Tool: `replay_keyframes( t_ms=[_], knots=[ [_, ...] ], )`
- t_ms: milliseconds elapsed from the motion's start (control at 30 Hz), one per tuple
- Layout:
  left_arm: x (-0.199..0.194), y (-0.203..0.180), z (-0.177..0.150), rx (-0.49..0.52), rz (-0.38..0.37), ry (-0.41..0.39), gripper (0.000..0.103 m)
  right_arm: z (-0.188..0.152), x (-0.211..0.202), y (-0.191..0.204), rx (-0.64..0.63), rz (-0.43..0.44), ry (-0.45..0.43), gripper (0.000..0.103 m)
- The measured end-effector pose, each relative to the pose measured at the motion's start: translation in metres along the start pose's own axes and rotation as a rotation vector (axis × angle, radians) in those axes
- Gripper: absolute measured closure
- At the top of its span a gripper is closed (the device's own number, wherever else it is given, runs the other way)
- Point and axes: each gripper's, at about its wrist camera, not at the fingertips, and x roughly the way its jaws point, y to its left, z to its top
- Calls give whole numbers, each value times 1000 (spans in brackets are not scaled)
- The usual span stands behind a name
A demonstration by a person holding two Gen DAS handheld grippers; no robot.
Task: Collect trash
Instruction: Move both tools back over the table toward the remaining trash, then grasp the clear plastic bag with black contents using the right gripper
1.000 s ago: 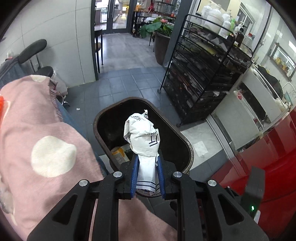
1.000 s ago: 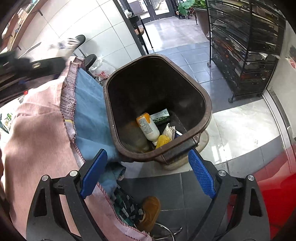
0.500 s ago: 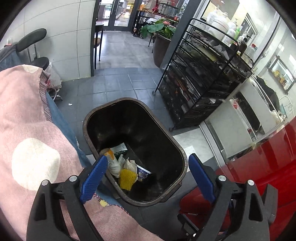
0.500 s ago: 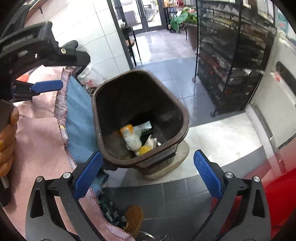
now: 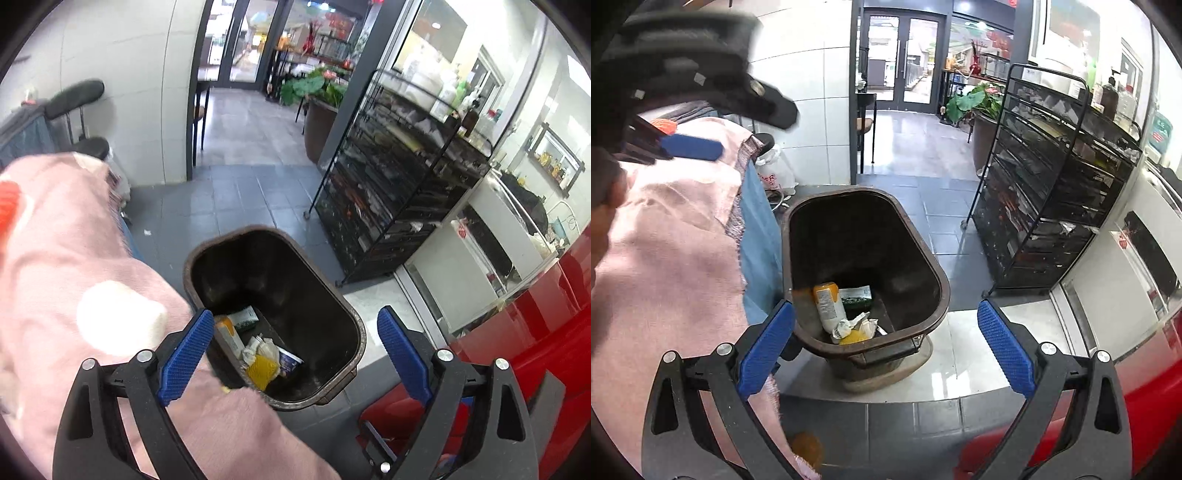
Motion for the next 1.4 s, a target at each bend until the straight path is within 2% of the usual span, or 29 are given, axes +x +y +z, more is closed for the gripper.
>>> replay_keyframes(
  t_ms=[233,500,633,767,1133,1333,1400],
  knots=[
    [-56,12,-17,-5,68,-103,9,7,-19,15,-26,65,-49,6],
    [-100,53,-48,-95,155,-161,9,27,-35,47,-54,237,-49,6],
    [-120,75,-64,-128,224,-190,9,38,-44,71,-109,280,-68,6],
    [-136,97,-76,-165,285,-206,9,42,-47,99,-173,347,-55,6],
    [-170,167,-109,-294,391,-216,9,54,-58,160,-293,477,-33,6],
    [-187,197,-123,-365,426,-223,11,65,-53,206,-301,631,34,6],
    [-194,205,-128,-384,440,-229,13,71,-49,224,-312,649,48,6]
  ],
)
